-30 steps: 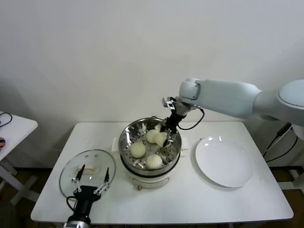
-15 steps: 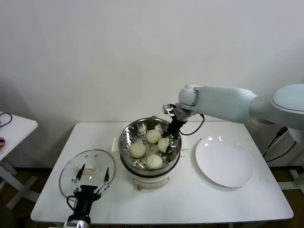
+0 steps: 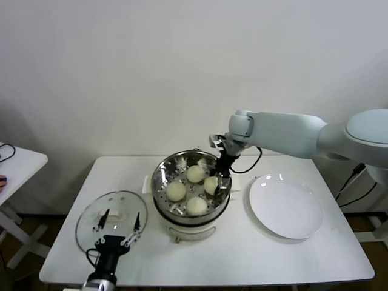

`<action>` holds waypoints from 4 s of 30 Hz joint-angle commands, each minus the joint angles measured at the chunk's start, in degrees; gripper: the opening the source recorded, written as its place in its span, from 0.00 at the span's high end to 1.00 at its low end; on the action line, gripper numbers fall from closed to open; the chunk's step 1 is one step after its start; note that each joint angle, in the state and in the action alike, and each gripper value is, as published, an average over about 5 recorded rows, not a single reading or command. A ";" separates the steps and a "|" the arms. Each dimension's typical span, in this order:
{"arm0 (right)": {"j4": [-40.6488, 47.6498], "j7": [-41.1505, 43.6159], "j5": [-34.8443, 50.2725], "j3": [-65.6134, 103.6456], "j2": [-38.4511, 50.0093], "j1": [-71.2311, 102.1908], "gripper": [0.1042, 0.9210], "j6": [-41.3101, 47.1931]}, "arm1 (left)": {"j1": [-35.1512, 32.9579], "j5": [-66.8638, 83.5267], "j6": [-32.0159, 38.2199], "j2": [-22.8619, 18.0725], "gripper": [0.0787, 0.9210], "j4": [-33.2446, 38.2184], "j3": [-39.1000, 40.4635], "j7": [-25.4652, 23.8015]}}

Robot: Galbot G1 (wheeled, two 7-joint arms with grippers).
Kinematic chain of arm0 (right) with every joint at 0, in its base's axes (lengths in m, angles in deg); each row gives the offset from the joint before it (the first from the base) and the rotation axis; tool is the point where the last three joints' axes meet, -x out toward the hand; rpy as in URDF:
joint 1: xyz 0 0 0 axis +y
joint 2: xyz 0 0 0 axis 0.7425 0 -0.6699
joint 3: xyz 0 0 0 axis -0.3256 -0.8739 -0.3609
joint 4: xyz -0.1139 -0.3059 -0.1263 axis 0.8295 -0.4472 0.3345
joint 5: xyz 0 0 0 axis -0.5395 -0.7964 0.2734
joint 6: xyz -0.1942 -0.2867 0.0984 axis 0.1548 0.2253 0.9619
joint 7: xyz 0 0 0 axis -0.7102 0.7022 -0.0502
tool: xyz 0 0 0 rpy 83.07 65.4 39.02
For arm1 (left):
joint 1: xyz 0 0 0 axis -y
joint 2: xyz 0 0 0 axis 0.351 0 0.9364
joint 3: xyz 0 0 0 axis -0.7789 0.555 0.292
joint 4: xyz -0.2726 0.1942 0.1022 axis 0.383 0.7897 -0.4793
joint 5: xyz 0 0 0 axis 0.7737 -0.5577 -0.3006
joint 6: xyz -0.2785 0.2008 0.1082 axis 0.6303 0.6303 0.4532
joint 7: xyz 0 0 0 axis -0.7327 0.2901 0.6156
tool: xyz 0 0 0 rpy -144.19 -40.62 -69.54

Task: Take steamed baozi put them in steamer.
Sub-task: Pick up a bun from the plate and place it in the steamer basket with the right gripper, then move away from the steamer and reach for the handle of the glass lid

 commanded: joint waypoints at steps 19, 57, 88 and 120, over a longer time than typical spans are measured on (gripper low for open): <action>-5.24 1.51 0.61 6.18 5.97 -3.60 0.12 -0.68 | 1.58 -1.67 -0.04 0.22 0.12 -0.74 -0.35 0.28; -37.05 -32.39 -20.36 115.20 34.74 91.49 0.12 -14.87 | 1.91 -24.18 3.03 -1.63 0.12 0.89 -1.76 6.05; -42.68 -36.19 -27.44 136.39 4.59 115.41 0.12 -23.84 | 12.54 -80.36 -0.14 2.35 0.12 -18.74 -9.02 0.15; -40.84 -35.27 -29.70 136.43 3.18 114.38 0.12 -24.00 | 23.25 -77.28 -4.01 4.50 0.12 -28.60 -7.97 -1.31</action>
